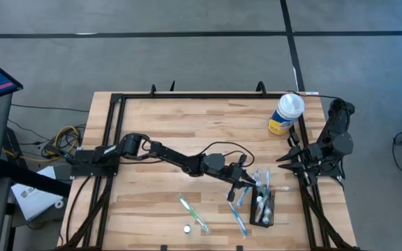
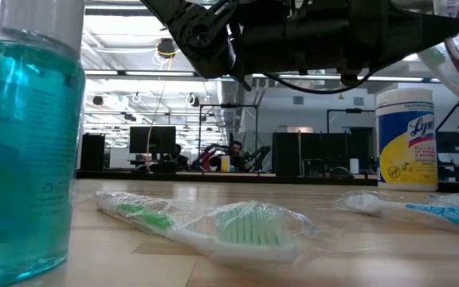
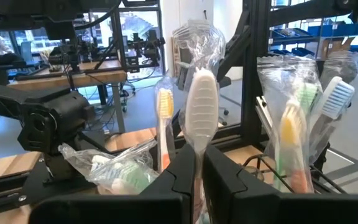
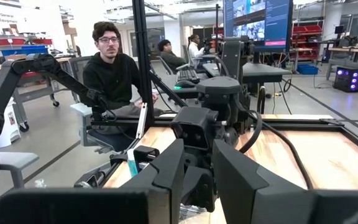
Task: Pick & Place toothbrushing station
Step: Put the purple toothbrush into the black wire organizer, then put the green toothbrush into the black wire organizer
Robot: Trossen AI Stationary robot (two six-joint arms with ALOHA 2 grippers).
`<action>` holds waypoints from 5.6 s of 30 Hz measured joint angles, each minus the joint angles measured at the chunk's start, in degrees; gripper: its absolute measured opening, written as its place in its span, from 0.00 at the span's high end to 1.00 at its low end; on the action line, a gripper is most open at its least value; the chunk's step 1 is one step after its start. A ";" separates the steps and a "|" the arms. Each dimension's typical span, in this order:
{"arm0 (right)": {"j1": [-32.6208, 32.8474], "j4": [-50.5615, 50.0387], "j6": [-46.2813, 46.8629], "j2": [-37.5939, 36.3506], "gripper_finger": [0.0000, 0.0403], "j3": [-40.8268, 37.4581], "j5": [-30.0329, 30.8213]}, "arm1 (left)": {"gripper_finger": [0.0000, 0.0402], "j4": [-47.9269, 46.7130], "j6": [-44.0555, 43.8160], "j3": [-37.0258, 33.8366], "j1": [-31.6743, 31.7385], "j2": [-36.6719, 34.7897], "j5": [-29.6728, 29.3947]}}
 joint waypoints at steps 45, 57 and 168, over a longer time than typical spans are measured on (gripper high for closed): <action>0.00 -2.18 -0.05 -0.02 0.81 0.01 0.00 | 0.96 -2.64 -0.49 6.32 0.02 5.07 -0.94; -0.02 -2.27 -0.04 -0.02 0.81 0.01 0.00 | 0.80 -4.04 -0.57 6.32 0.02 5.07 -0.35; -0.01 -3.08 1.51 -0.03 0.81 -0.01 -0.02 | 0.54 -50.64 3.55 4.48 -5.58 -7.76 0.09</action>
